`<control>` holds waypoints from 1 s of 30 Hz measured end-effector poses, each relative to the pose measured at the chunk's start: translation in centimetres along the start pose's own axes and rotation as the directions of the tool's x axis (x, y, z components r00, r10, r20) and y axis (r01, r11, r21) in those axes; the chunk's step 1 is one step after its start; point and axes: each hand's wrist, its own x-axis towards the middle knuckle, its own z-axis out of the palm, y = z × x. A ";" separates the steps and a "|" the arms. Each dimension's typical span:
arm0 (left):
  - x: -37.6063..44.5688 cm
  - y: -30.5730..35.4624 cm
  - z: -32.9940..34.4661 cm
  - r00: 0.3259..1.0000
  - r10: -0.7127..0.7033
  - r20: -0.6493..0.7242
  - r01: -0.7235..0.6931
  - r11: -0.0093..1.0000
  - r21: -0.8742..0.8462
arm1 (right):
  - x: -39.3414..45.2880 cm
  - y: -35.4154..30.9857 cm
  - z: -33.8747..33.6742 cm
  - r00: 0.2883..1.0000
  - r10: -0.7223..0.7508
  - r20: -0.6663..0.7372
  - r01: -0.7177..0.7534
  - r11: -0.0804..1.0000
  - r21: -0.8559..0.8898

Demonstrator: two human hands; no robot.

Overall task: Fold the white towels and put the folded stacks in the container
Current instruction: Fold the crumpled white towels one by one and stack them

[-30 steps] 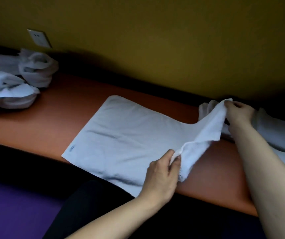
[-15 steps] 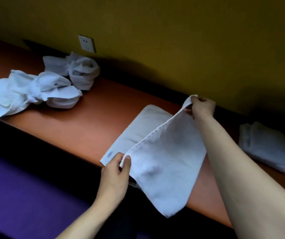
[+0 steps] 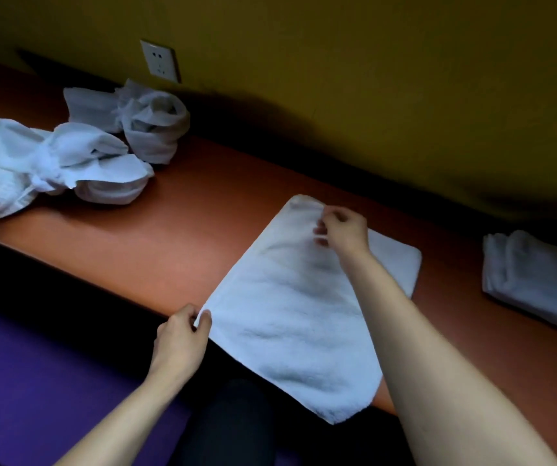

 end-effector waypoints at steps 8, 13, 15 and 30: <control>0.1 0.2 1.1 0.991 0.107 -0.075 -0.101 0.992 0.081 | -15.3 12.6 -9.3 0.940 -0.075 -0.334 -0.042 0.943 -0.330; 1.1 0.3 0.5 0.998 0.047 0.032 -0.051 0.988 0.147 | -22.0 18.8 -10.7 0.818 0.318 -0.480 -0.439 0.884 -0.162; 1.3 0.7 0.2 0.996 0.042 0.074 -0.054 0.983 0.176 | -22.6 20.1 -9.5 0.820 0.469 -0.329 -0.517 0.853 -0.071; -6.3 3.1 -1.7 0.964 -0.038 0.262 0.191 0.787 -0.587 | -25.4 14.3 -13.8 0.868 0.221 -0.444 -0.099 0.954 0.282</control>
